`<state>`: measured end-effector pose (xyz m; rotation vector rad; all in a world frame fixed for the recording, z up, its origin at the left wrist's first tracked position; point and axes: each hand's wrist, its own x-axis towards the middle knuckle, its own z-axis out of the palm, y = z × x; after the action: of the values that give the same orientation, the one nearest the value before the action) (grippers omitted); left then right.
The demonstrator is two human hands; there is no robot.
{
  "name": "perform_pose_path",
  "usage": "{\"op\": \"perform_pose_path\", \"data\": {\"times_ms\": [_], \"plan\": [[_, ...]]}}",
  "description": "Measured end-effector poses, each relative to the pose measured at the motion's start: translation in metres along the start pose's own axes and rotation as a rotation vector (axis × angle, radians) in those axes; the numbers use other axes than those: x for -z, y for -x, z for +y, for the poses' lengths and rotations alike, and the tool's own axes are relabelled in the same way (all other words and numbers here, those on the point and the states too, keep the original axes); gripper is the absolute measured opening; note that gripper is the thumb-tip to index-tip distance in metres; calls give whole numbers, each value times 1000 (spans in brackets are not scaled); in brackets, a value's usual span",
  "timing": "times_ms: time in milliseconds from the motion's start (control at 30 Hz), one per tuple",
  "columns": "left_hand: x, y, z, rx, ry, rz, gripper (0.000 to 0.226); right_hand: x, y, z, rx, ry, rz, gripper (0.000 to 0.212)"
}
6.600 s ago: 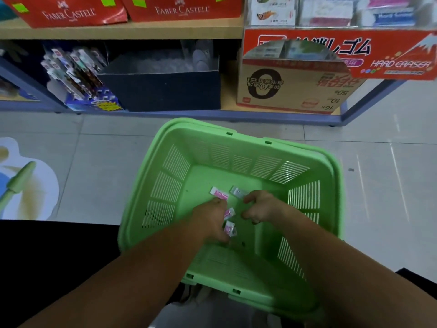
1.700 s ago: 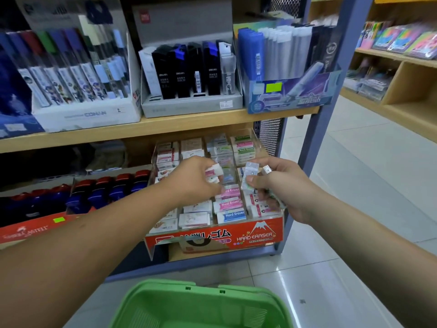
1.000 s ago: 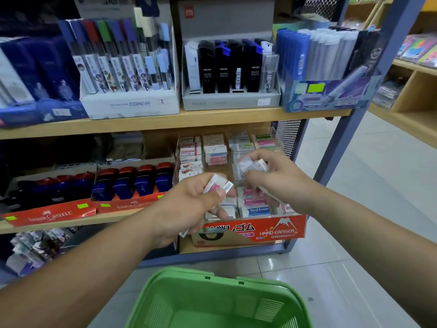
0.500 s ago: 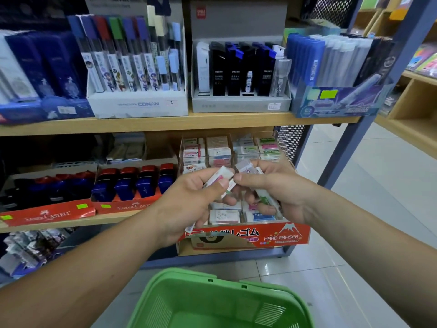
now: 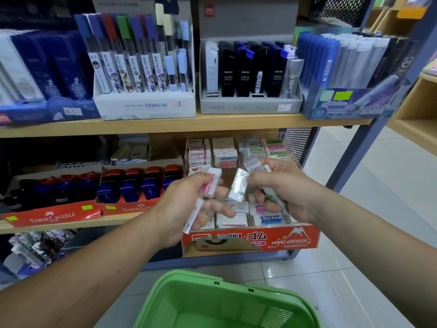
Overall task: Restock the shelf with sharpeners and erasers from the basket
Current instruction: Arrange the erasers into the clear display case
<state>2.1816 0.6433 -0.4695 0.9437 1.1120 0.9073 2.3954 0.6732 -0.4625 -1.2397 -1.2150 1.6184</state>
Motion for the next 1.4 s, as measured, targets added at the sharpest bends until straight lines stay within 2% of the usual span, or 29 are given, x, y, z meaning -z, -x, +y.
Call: {"op": "perform_pose_path", "data": {"times_ms": [233, 333, 467, 533, 700, 867, 1033, 1100, 1400], "plan": [[10, -3, 1, 12, -34, 31, 30, -1, -3, 0, 49, 88, 45, 21], [16, -5, -1, -1, -157, 52, 21, 1, -1, -3, 68, 107, 83, 16], [16, -4, 1, -61, -325, 30, 16, 17, -2, -6, 110, 224, 269, 12], [9, -2, 3, -100, -422, 36, 9, 29, 1, -6, 94, 231, 299, 15], [-23, -4, 5, -202, -617, 42, 16, 51, 18, 0, 49, 246, 306, 18], [-57, -20, 1, -232, -830, 16, 14, 70, 33, 5, 21, 215, 342, 10], [-77, -32, -9, -191, -839, 14, 23, 76, 43, 13, -11, 115, 344, 10], [-82, -32, -14, -223, -893, 31, 19, 80, 45, 14, -31, 95, 337, 10], [-93, -27, -9, -313, -1458, 32, 15, 82, 60, 11, -59, 72, 287, 14]]}}
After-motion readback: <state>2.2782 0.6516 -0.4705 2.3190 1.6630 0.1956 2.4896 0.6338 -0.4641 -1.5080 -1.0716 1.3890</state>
